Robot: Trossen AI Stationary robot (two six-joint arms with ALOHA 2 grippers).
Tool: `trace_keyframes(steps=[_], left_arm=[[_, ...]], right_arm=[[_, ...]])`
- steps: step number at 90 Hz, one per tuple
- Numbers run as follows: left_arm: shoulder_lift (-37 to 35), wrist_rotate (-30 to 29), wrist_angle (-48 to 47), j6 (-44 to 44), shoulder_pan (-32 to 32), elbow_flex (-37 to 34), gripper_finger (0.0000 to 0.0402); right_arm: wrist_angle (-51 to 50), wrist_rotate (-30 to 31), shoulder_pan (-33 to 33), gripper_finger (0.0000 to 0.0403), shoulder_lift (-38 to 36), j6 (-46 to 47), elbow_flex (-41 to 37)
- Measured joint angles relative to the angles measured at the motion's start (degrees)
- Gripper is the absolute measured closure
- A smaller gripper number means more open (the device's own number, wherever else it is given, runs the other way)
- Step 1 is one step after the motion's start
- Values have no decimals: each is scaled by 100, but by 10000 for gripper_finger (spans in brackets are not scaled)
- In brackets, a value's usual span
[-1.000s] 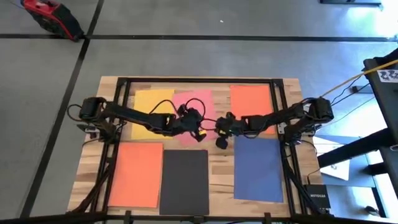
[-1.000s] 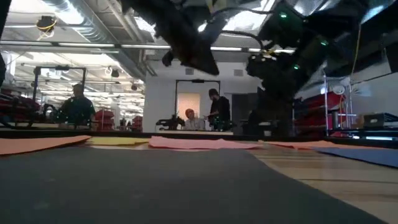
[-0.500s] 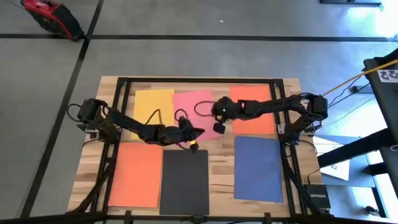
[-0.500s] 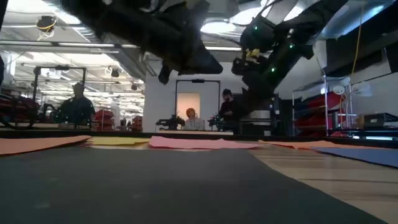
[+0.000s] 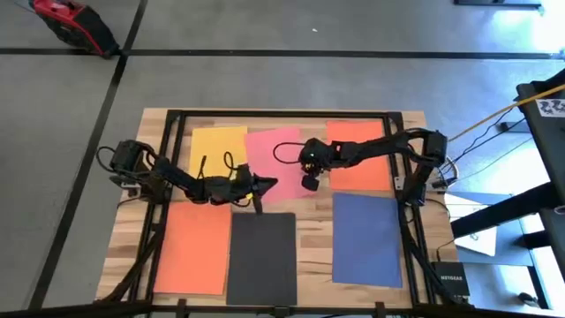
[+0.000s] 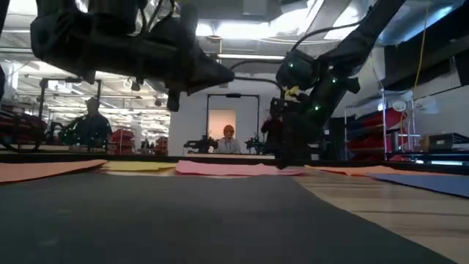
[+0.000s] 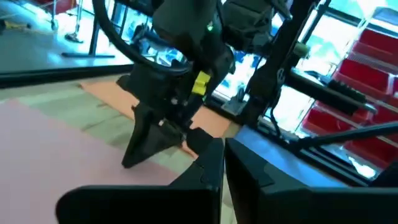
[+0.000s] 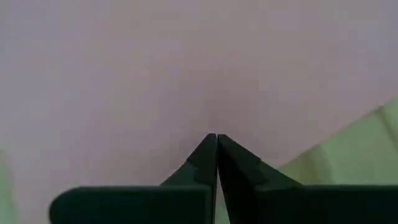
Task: Organize paper
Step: Adjust the pink paper on the table
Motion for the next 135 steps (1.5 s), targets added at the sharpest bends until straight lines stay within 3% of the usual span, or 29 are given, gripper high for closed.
trace_keyframes(steps=[45,135], left_arm=[[2,90,-219,-174,41,-32,402],[2,83,-194,-65,-33,-30,402]], right_arm=[[-607,498,4,403,177,1589,151],[-976,607,0,402,-324,1083,84]])
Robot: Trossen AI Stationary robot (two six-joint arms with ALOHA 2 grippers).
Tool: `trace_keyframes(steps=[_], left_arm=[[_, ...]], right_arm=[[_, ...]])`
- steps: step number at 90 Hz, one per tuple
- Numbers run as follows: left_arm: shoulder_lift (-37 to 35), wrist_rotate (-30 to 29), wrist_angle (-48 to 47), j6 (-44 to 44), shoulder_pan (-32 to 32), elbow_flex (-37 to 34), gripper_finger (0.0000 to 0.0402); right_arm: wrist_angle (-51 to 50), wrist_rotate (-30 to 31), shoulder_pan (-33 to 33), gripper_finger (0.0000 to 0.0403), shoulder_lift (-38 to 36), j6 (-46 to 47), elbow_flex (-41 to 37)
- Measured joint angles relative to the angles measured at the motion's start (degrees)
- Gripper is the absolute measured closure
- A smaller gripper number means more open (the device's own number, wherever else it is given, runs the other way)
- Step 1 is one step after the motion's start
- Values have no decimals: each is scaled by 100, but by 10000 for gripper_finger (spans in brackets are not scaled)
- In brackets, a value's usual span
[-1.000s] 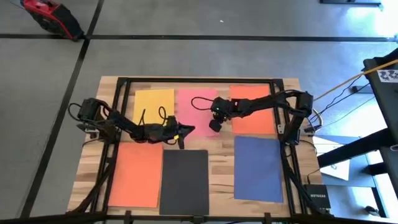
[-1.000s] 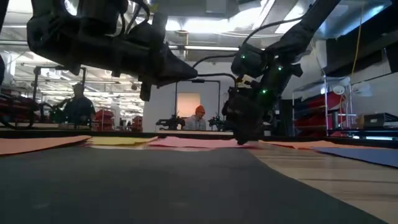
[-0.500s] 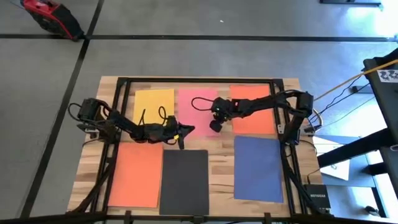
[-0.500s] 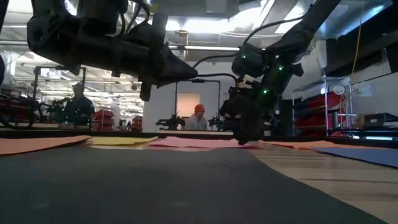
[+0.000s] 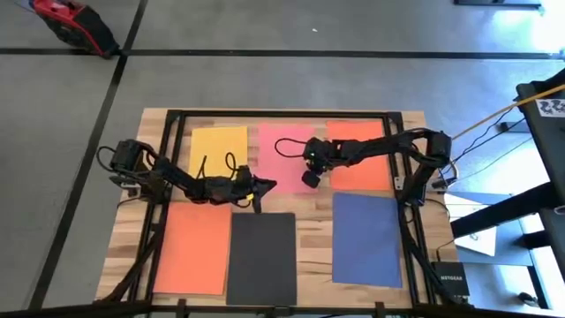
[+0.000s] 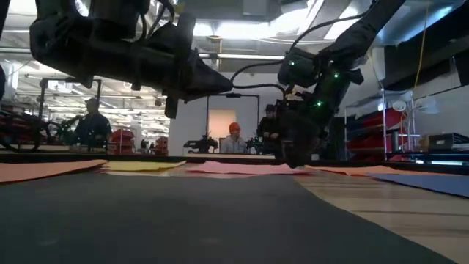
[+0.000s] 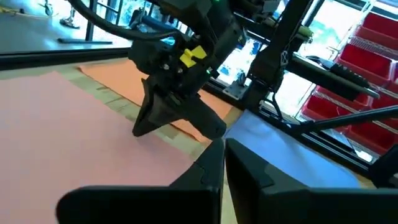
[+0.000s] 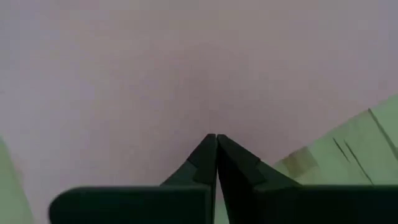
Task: Organize paper
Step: Adjust the pink paper on the table, then stack the orange paper on the top of the orange paper
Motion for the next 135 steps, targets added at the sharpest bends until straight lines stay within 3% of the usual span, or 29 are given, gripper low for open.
trace_keyframes(steps=[18,29,40,56,73,91,135], left_arm=[[0,77,-23,29,-94,0,402],[-118,1197,-660,11,-131,8,402],[-702,2135,-3048,-234,-114,286,402],[-1454,2456,-7319,96,-151,1280,402],[-1683,2960,-9694,871,-87,2087,397],[-1625,3072,-10335,1678,-12,2040,370],[-1495,3038,-10967,1951,567,1840,287]], right_arm=[[-17,-264,1,379,-11,-133,11],[-17,-639,127,354,-15,-155,15],[-126,-814,407,335,-17,-246,71],[-619,-552,906,329,-24,-374,312],[-595,-410,1267,329,-26,-387,467],[-367,-402,1366,329,-28,-229,501],[-363,-393,1355,329,-33,-76,501]])
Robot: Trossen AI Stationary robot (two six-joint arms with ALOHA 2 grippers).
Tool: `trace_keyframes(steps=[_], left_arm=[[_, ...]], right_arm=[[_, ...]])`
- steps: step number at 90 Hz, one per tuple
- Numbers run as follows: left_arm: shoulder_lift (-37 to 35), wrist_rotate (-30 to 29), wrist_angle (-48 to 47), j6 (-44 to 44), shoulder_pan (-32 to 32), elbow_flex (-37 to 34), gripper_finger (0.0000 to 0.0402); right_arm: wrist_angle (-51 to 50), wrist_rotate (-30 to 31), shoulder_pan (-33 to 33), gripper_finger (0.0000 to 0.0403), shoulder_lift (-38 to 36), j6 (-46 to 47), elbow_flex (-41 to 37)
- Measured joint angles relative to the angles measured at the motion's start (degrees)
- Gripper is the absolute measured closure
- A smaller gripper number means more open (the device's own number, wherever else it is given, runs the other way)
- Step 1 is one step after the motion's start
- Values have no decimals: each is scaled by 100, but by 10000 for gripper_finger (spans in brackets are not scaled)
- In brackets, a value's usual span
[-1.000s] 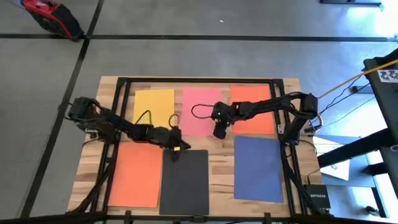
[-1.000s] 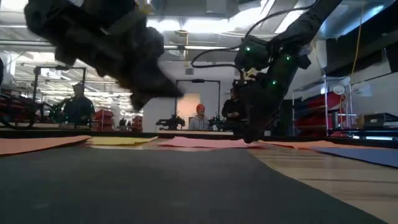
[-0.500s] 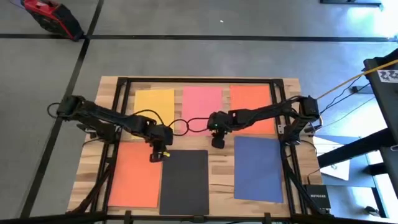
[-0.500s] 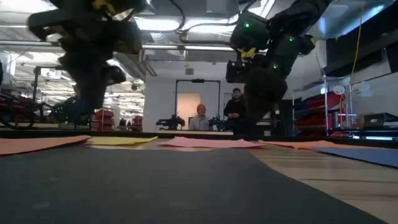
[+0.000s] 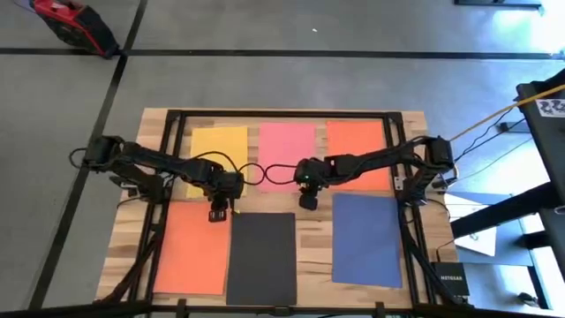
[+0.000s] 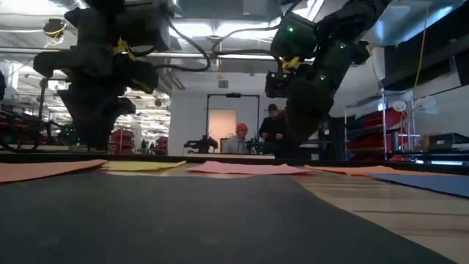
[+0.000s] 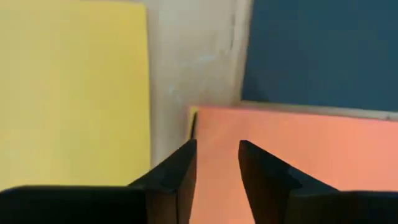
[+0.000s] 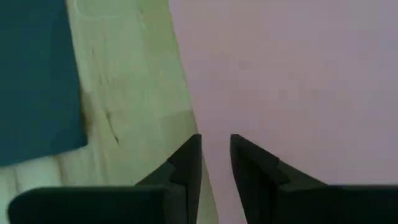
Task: Organize paper
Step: Stack the orange paper on the top of the orange paper
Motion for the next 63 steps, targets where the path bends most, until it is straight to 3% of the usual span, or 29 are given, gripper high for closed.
trace_keyframes(steps=[63], left_arm=[[33,2,710,-118,185,-594,231]], right_arm=[[-6,-12,0,329,-2,7,0]])
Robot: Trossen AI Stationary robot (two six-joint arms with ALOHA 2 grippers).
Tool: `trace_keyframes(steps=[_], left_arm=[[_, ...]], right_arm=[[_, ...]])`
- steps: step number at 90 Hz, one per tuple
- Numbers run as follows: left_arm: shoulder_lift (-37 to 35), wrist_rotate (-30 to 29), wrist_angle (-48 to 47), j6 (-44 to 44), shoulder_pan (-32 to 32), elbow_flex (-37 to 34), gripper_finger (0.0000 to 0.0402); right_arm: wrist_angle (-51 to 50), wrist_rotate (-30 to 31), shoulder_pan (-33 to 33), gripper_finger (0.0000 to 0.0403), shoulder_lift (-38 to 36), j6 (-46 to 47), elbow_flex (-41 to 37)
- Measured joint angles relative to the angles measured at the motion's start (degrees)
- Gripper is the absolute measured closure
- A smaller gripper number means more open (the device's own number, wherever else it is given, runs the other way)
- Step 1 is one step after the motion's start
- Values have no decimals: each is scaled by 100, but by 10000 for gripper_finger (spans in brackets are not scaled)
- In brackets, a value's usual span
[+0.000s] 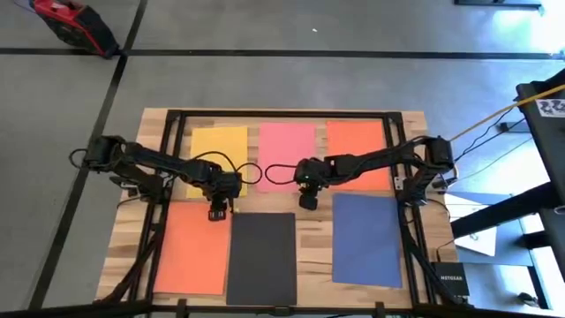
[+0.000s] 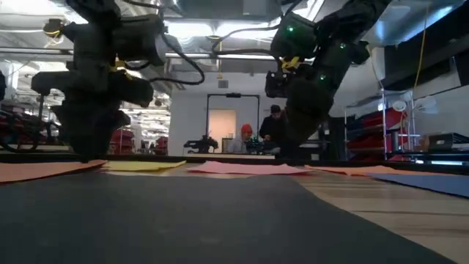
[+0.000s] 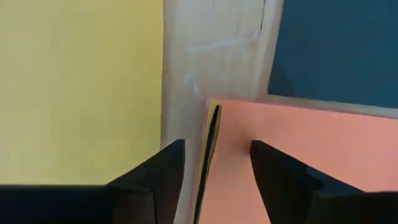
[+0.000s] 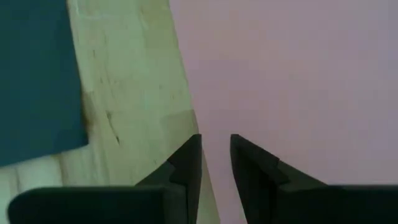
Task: Organize paper
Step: Stack the orange paper on the top of the orange paper
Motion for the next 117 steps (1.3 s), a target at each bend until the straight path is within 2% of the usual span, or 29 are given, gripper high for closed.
trace_keyframes(steps=[10,22,57,89,106,117], left_arm=[[-1,-4,400,-126,0,-214,230],[-19,-14,439,-302,0,-260,237],[-42,-15,68,-425,-4,-10,311],[-42,-17,-188,-407,-3,305,350],[-42,-17,-440,-269,-2,410,394],[-42,-19,-541,-128,-2,410,392]], right_arm=[[-13,-3,0,329,-1,0,-1],[-11,-3,0,329,-1,0,1],[0,-3,0,329,-1,-2,0],[-15,-13,0,329,-1,-36,0],[-328,-519,0,329,-1,-253,0],[-489,-574,2,329,-1,-299,-1]])
